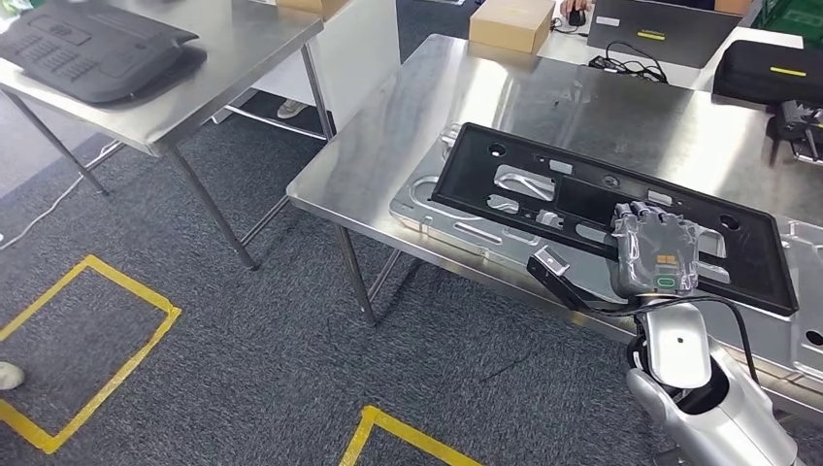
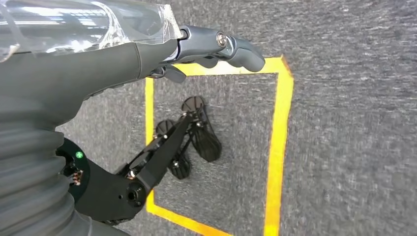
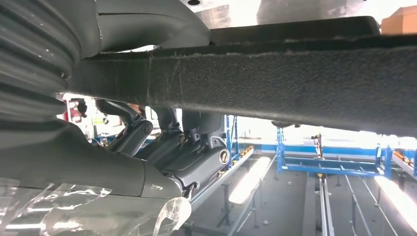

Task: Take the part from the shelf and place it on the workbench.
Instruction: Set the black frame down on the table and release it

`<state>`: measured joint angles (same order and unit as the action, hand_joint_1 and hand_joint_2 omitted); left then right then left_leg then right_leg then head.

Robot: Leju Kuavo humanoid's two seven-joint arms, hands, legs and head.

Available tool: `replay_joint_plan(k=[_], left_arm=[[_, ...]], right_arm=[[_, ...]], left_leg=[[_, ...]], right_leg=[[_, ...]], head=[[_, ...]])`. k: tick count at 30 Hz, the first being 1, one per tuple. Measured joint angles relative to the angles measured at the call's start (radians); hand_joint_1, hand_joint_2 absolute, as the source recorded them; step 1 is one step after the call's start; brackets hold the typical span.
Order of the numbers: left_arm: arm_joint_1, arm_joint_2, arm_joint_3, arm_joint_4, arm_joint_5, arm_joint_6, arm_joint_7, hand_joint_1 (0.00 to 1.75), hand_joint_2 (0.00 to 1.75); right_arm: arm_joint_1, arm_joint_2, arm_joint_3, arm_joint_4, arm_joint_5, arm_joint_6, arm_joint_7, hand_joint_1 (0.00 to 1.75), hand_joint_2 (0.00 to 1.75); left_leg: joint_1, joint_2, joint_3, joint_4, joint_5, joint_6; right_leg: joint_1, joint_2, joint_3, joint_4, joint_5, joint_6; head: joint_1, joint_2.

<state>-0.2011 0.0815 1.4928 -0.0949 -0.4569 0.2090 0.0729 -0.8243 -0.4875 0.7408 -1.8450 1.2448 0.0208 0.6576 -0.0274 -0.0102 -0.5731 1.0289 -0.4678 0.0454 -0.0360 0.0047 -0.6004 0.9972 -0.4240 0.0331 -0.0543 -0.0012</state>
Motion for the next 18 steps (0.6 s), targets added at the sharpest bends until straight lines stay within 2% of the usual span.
replay_joint_plan(k=[1, 3, 4, 5, 6, 8, 9, 10, 11, 14, 15, 16, 18], left_arm=[[0.000, 0.001, 0.002, 0.000, 0.001, 0.000, 0.000, 0.00, 1.75], [0.000, 0.002, 0.004, 0.000, 0.004, 0.000, 0.001, 0.00, 1.75], [0.001, 0.002, 0.004, 0.000, 0.005, 0.000, 0.002, 0.00, 1.75], [0.002, 0.002, 0.005, 0.000, 0.006, 0.000, 0.003, 0.00, 1.75], [0.002, 0.002, 0.005, 0.000, 0.007, 0.000, 0.004, 0.00, 1.75], [0.001, 0.004, 0.006, 0.000, 0.007, 0.000, 0.006, 0.00, 1.75], [0.001, 0.006, 0.007, 0.000, 0.007, 0.000, 0.006, 0.00, 1.75], [0.000, 0.006, 0.008, 0.000, 0.007, 0.001, 0.007, 0.00, 1.75], [0.001, 0.008, 0.010, 0.000, 0.008, 0.001, 0.007, 0.00, 1.75], [0.002, 0.010, 0.015, 0.000, 0.011, 0.003, 0.008, 0.00, 1.75], [0.001, 0.011, 0.017, 0.000, 0.012, 0.003, 0.008, 0.00, 1.75], [0.001, 0.011, 0.019, 0.000, 0.014, 0.003, 0.008, 0.00, 1.75], [0.000, 0.011, 0.021, 0.000, 0.016, 0.004, 0.011, 0.00, 1.75]], right_arm=[[-0.001, 0.000, 0.000, -0.001, 0.000, 0.000, -0.002, 1.75, 1.75], [-0.001, 0.000, -0.001, -0.001, 0.000, -0.001, -0.005, 1.75, 1.75], [0.000, 0.000, -0.001, -0.001, -0.001, -0.001, -0.006, 1.75, 1.75], [0.000, 0.000, -0.001, -0.001, -0.001, -0.002, -0.006, 1.75, 1.75], [0.000, 0.000, -0.001, -0.001, -0.002, -0.002, -0.007, 1.75, 1.75], [-0.001, 0.000, -0.002, -0.001, -0.002, -0.003, -0.007, 1.75, 1.75], [-0.002, 0.000, -0.003, -0.001, -0.002, -0.003, -0.007, 1.75, 1.75], [-0.002, 0.000, -0.003, -0.001, -0.002, -0.003, -0.008, 1.75, 1.75], [-0.003, 0.000, -0.004, -0.001, -0.002, -0.004, -0.008, 1.75, 1.75], [-0.002, -0.001, -0.006, -0.001, -0.004, -0.004, -0.008, 1.75, 1.75], [-0.002, -0.002, -0.007, -0.001, -0.005, -0.004, -0.008, 1.75, 1.75], [-0.002, -0.002, -0.009, -0.001, -0.007, -0.004, -0.008, 1.75, 1.75], [0.000, -0.003, -0.011, -0.001, -0.011, -0.005, -0.007, 1.75, 1.75]], left_leg=[[0.006, 0.001, -0.029, 0.058, -0.027, -0.011], [0.021, 0.003, -0.107, 0.198, -0.077, -0.027], [0.028, 0.004, -0.135, 0.241, -0.083, -0.032], [0.033, 0.004, -0.145, 0.244, -0.069, -0.036], [0.037, 0.004, -0.133, 0.204, -0.037, -0.037], [0.040, 0.005, -0.068, 0.051, 0.042, -0.035], [0.036, 0.006, -0.041, -0.012, 0.066, -0.032], [0.033, 0.006, -0.024, -0.050, 0.075, -0.027], [0.028, 0.006, -0.018, -0.064, 0.072, -0.022], [0.025, 0.004, -0.002, -0.078, 0.073, -0.001], [0.025, 0.003, 0.008, -0.086, 0.074, 0.007], [0.024, 0.003, 0.018, -0.092, 0.074, 0.016], [0.016, 0.003, 0.028, -0.093, 0.066, 0.029]], right_leg=[[-0.001, -0.001, 0.002, 0.000, -0.002, -0.002], [-0.003, -0.001, 0.003, 0.000, -0.005, -0.004], [-0.004, 0.000, 0.004, 0.000, -0.007, -0.003], [-0.005, 0.000, 0.006, 0.000, -0.009, -0.001], [-0.007, 0.000, 0.010, 0.000, -0.012, 0.002], [-0.010, 0.000, 0.022, -0.002, -0.019, 0.010], [-0.010, 0.000, 0.027, -0.004, -0.022, 0.015], [-0.010, 0.000, 0.030, -0.007, -0.024, 0.020], [-0.011, 0.000, 0.033, -0.011, -0.025, 0.027], [-0.013, 0.000, 0.042, -0.013, -0.032, 0.046], [-0.012, -0.001, 0.033, 0.013, -0.047, 0.047], [-0.010, -0.001, 0.012, 0.064, -0.072, 0.045], [-0.003, -0.001, -0.065, 0.209, -0.130, 0.040]], head=[[0.000, 0.000], [0.000, 0.000], [0.000, 0.000], [0.000, 0.000], [0.000, 0.000], [0.000, 0.000], [0.000, 0.000], [0.000, 0.000], [0.000, 0.000], [0.000, 0.000], [0.001, 0.000], [0.001, 0.000], [0.001, 0.000]])
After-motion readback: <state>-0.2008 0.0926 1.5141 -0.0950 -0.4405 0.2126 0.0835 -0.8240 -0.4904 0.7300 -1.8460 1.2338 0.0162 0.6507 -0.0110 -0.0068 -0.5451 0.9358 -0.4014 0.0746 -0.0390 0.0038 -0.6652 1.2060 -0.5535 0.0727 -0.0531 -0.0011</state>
